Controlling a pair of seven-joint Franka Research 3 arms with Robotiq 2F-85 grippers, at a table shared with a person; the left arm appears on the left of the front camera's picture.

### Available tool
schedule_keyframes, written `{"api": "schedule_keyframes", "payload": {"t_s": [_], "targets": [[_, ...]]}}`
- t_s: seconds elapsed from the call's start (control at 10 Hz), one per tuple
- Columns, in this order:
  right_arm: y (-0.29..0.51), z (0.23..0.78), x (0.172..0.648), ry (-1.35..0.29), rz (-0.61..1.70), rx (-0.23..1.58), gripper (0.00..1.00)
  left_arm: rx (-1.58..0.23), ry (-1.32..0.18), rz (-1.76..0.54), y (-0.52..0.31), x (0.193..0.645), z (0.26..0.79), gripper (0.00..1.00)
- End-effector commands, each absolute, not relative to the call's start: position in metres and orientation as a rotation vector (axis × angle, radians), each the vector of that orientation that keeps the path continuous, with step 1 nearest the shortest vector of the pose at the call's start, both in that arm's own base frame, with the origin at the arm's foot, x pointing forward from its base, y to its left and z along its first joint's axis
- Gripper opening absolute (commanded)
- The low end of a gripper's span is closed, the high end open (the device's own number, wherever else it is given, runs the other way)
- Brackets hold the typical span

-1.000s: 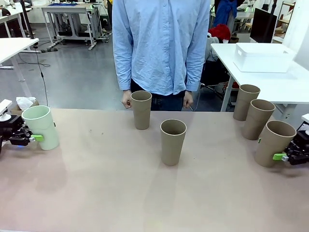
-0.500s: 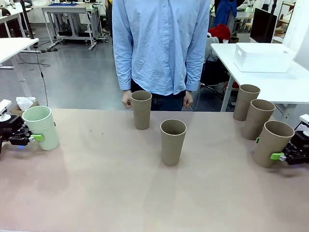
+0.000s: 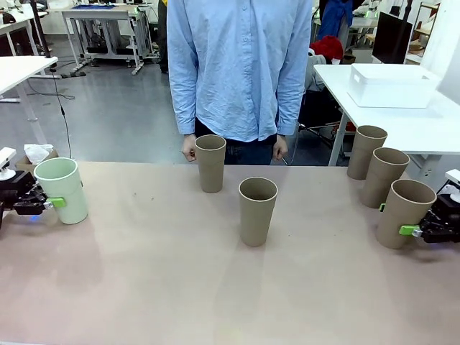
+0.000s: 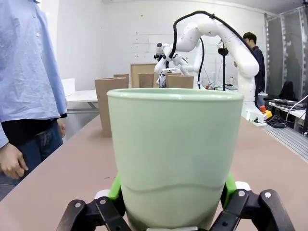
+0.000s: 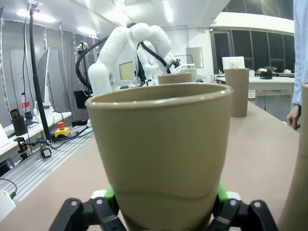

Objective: Stack the cups and store them in the basket.
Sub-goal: Pick up two Reusable plastic cups , one in each hand.

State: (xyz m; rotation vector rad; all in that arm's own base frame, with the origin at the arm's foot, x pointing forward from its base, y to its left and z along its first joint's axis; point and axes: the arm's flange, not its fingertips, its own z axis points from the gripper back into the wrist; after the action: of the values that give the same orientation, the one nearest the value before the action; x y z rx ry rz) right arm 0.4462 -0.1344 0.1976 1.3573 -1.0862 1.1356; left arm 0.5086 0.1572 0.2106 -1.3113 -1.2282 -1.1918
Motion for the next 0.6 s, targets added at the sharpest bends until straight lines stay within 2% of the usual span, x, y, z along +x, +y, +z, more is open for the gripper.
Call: {"api": "schedule_keyframes", "payload": {"t_s": [0.0, 0.1, 0.2, 0.3, 0.4, 0.5], "targets": [[-0.1297, 0.2002, 0.4508, -1.095, 1.109, 1.35, 0.6, -1.313, -1.276, -1.189, 0.1522, 0.5055, 0.212, 0.62], [-0.1313, 0.2007, 0.4516, -1.094, 1.113, 1.351, 0.75, -1.325, -1.282, -1.18, 0.1527, 0.5059, 0.2131, 0.76], [-0.135, 0.2021, 0.4516, -1.106, 1.107, 1.354, 0.4, -1.333, -1.278, -1.174, 0.1532, 0.5062, 0.2142, 0.43], [-0.1389, 0.2045, 0.452, -1.148, 1.095, 1.359, 0.55, -1.361, -1.304, -1.155, 0.1535, 0.5069, 0.2156, 0.57], [-0.1352, 0.1979, 0.4465, -1.087, 1.136, 1.355, 0.55, -1.32, -1.234, -1.189, 0.1573, 0.5079, 0.2116, 0.57], [-0.1352, 0.1979, 0.4465, -1.087, 1.136, 1.355, 0.55, -1.32, -1.234, -1.189, 0.1573, 0.5079, 0.2116, 0.57]]}}
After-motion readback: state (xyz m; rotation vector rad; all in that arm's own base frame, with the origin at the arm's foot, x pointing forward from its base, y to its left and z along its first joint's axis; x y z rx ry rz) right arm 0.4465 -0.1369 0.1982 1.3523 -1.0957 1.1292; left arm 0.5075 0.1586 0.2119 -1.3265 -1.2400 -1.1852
